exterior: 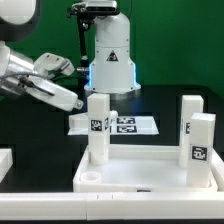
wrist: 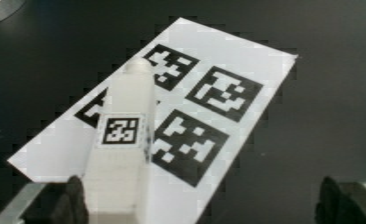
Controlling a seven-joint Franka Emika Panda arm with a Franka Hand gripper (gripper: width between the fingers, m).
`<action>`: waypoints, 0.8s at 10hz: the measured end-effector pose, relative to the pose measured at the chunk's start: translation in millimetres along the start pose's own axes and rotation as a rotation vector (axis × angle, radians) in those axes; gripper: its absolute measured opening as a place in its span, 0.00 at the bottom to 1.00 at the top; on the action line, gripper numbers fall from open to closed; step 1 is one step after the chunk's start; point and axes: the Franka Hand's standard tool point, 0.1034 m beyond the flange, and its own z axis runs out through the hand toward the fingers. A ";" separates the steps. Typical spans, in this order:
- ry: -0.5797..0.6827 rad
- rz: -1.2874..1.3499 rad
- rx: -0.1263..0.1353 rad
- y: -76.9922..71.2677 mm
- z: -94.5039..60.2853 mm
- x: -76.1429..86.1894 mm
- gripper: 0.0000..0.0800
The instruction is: Assemble desk
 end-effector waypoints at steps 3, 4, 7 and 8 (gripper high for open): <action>-0.043 0.062 -0.001 19.2 31.2 13.0 0.81; -0.049 0.078 -0.003 25.3 39.0 16.2 0.81; -0.032 0.113 -0.016 32.8 48.2 25.7 0.81; -0.031 0.113 -0.015 32.7 47.4 25.8 0.81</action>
Offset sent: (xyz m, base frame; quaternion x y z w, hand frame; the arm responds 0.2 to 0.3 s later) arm -0.0194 0.0175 -0.0283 0.0535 -0.0194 0.0357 0.9977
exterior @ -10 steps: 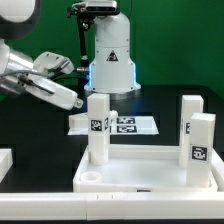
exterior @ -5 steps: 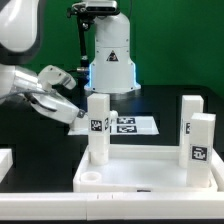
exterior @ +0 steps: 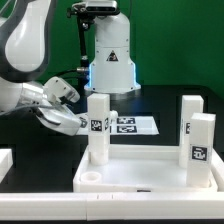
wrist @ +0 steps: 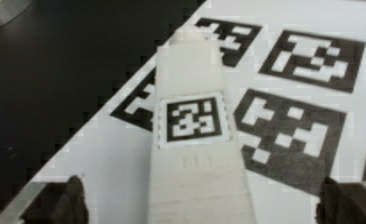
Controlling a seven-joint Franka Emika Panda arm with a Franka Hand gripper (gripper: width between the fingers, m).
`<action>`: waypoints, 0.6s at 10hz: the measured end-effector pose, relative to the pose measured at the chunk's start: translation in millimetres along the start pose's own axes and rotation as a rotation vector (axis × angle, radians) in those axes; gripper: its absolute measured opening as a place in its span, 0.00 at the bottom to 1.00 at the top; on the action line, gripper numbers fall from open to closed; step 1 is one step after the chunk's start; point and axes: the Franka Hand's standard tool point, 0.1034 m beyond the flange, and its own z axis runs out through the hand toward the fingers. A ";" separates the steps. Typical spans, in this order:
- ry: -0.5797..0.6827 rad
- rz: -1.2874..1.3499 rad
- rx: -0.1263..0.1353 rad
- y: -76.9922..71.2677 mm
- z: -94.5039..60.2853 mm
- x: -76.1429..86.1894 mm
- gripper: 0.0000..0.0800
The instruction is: Assemble desk
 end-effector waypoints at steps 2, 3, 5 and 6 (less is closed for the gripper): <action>0.000 0.000 0.000 0.1 0.1 0.1 0.68; 0.000 0.000 0.000 0.1 0.1 0.1 0.52; 0.000 0.000 0.000 0.0 -0.2 -0.1 0.35; 0.001 -0.001 0.000 -0.2 -0.3 -0.3 0.35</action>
Offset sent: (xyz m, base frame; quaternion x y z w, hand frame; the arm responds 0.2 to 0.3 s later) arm 0.0000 0.0000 0.0000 0.0000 0.0000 0.0000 1.0000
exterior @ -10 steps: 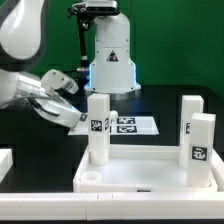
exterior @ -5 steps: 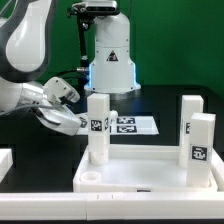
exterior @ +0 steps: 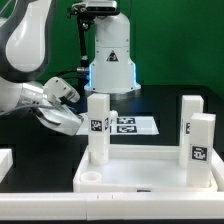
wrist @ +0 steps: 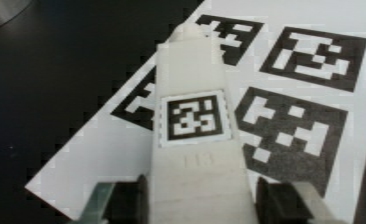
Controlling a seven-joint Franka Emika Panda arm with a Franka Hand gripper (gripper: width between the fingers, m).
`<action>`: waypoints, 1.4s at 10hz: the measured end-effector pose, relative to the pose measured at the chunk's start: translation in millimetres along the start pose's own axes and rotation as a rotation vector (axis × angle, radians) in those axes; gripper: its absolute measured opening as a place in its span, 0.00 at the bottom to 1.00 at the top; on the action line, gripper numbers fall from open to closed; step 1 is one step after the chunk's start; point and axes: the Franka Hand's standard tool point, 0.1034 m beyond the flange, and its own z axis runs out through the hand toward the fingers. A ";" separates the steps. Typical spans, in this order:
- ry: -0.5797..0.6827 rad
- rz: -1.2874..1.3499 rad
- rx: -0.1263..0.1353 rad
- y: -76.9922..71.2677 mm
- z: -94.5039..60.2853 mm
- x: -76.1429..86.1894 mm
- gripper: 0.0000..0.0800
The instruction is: Assemble desk
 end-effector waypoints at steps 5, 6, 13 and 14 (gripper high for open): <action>0.177 -0.219 0.018 -53.9 -105.6 -72.8 0.35; 0.284 -0.266 -0.010 -62.9 -124.6 -79.0 0.35; 0.793 -0.508 -0.011 -129.7 -189.1 -102.6 0.35; 0.877 -0.523 0.015 -137.4 -192.1 -101.4 0.35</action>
Offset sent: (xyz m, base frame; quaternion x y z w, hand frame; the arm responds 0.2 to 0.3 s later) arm 0.0773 -0.0343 0.1000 -0.0411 0.1885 -0.0932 0.9768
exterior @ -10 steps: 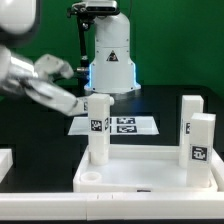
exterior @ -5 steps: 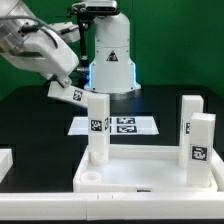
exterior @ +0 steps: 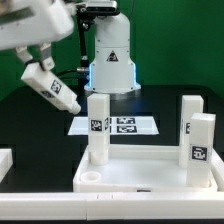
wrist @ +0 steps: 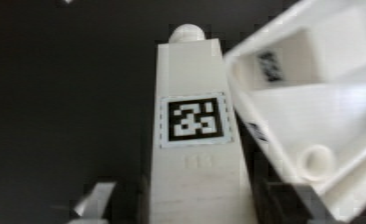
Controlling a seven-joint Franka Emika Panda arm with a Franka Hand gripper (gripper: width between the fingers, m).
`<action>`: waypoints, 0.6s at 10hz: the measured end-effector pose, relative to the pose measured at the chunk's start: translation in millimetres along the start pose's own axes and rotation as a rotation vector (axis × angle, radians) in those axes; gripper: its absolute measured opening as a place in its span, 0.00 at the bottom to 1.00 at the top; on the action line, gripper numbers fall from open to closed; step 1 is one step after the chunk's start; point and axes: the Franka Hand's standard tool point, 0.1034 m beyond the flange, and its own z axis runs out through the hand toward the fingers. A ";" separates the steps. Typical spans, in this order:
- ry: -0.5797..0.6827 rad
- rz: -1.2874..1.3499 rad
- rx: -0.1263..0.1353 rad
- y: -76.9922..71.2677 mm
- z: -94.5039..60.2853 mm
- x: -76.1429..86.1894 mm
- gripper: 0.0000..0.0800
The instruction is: Assemble desk
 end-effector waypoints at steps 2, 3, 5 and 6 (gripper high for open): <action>0.157 -0.020 -0.002 -0.9 3.9 3.8 0.35; 0.237 -0.053 -0.029 1.1 6.5 14.2 0.35; 0.362 -0.129 -0.051 -30.3 -14.6 38.8 0.35; 0.430 -0.144 -0.050 -57.8 -14.8 37.7 0.35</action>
Offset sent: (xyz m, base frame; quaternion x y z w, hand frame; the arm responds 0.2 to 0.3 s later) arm 0.0571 -0.0250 0.0332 -0.0603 0.1394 -0.1405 0.9784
